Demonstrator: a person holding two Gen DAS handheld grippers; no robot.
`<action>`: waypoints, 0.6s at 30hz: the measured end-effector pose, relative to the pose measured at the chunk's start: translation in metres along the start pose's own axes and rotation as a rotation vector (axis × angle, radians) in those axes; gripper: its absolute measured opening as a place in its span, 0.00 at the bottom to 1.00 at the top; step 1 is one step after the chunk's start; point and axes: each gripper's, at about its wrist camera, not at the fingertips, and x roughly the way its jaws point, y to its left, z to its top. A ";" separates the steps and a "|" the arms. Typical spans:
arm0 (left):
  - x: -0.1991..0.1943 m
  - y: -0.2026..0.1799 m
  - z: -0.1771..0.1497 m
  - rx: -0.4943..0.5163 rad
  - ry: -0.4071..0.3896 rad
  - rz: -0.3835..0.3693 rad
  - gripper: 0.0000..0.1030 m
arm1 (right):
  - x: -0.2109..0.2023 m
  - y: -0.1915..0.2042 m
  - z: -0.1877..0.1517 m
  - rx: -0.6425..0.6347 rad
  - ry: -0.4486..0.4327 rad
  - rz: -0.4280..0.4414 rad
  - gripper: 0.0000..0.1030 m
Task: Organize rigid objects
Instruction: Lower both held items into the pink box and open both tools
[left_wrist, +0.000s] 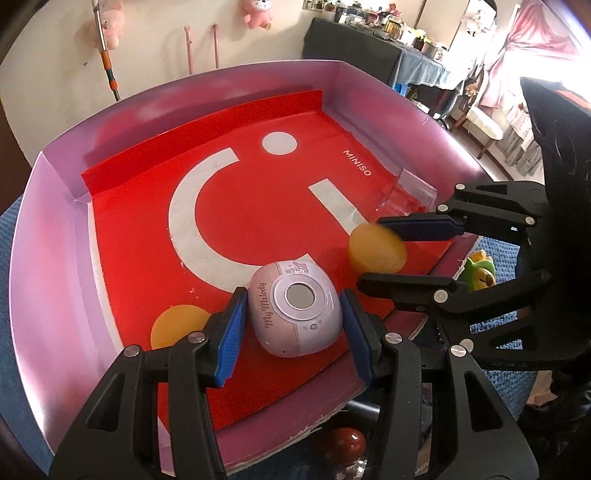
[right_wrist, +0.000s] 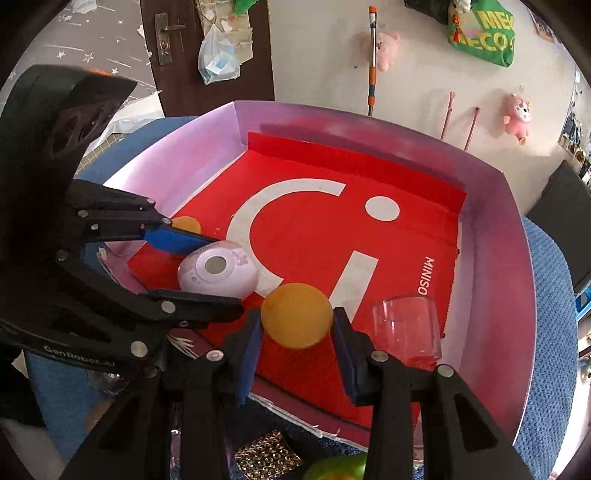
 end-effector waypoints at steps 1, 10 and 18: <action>0.000 0.000 0.000 0.000 0.000 -0.001 0.47 | 0.000 -0.001 0.000 0.004 0.001 0.006 0.39; 0.001 0.001 0.000 0.003 0.006 -0.004 0.47 | 0.002 -0.002 0.000 -0.002 0.012 0.019 0.39; 0.000 0.003 -0.001 -0.003 0.004 -0.010 0.48 | 0.003 -0.002 0.001 0.002 0.015 0.023 0.41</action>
